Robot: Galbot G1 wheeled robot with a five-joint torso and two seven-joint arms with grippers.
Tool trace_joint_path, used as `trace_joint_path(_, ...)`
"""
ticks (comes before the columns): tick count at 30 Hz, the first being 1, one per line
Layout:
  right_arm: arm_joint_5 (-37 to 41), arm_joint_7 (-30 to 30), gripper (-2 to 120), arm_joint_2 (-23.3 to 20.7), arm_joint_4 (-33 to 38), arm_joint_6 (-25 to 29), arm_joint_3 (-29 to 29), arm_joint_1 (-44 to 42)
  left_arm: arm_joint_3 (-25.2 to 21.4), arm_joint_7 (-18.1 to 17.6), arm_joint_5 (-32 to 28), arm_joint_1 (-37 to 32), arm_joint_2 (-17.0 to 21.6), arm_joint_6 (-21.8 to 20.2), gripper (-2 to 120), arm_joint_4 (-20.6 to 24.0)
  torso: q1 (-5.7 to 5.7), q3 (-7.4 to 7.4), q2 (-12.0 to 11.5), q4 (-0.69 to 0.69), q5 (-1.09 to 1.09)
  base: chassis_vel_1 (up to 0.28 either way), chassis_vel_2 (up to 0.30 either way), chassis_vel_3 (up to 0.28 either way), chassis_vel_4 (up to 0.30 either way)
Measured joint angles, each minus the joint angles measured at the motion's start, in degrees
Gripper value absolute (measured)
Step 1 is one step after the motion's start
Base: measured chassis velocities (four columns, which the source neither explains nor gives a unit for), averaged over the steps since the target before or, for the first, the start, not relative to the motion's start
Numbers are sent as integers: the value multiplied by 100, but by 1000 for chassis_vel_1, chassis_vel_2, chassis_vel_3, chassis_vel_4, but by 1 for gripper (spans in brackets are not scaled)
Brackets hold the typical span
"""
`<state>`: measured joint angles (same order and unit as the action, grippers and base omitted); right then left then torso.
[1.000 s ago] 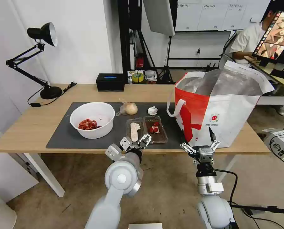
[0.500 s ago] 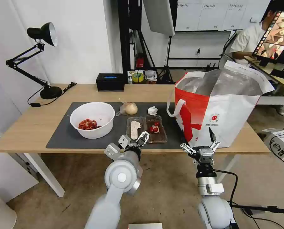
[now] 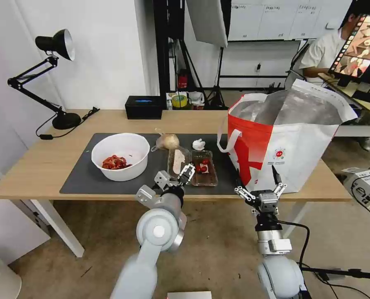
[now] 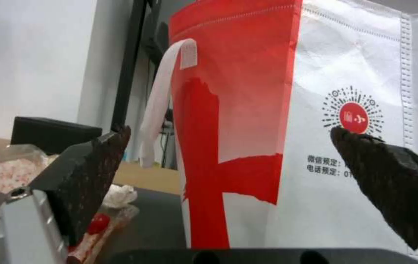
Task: Pick up the trash from the table and place it into the takeout bag.
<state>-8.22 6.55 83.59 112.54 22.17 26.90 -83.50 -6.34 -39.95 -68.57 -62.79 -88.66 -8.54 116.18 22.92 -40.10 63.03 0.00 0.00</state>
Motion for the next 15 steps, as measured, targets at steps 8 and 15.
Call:
trace_joint_path(8,6,-20,100,6,-33,9,3,41,-1,251,0,5,0,92,100,-23,0,0,0,0,0,0,0,0,0)
trace_joint_path(15,5,-40,100,26,-70,11,-2,69,-1,423,-33,2,14,102,100,-44,0,0,0,0,0,0,0,0,0)
